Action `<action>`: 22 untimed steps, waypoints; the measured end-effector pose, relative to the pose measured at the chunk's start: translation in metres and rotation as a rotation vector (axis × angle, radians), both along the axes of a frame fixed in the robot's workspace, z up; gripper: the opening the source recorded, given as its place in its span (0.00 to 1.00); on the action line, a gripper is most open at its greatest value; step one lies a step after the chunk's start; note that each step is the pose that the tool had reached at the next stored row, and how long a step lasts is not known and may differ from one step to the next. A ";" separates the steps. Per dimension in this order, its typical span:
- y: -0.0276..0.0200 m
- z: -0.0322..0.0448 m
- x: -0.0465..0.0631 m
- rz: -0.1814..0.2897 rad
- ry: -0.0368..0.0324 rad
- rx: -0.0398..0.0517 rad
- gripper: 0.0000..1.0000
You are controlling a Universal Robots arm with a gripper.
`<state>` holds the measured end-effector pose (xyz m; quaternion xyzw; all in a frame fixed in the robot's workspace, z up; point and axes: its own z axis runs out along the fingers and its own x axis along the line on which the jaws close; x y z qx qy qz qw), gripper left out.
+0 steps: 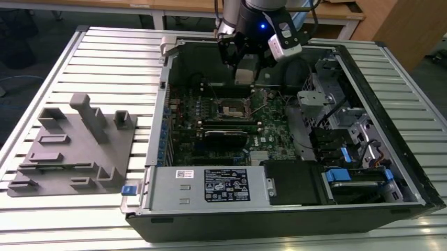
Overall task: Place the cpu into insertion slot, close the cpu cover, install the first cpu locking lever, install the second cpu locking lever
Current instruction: 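Place the cpu into insertion slot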
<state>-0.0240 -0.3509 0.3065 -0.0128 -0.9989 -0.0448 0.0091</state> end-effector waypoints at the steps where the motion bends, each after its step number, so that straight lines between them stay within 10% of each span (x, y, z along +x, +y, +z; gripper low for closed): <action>1: 0.0000 -0.0001 0.000 0.000 0.0000 0.0001 0.54; 22: 0.0000 -0.0087 0.000 0.000 -0.0001 0.0004 0.54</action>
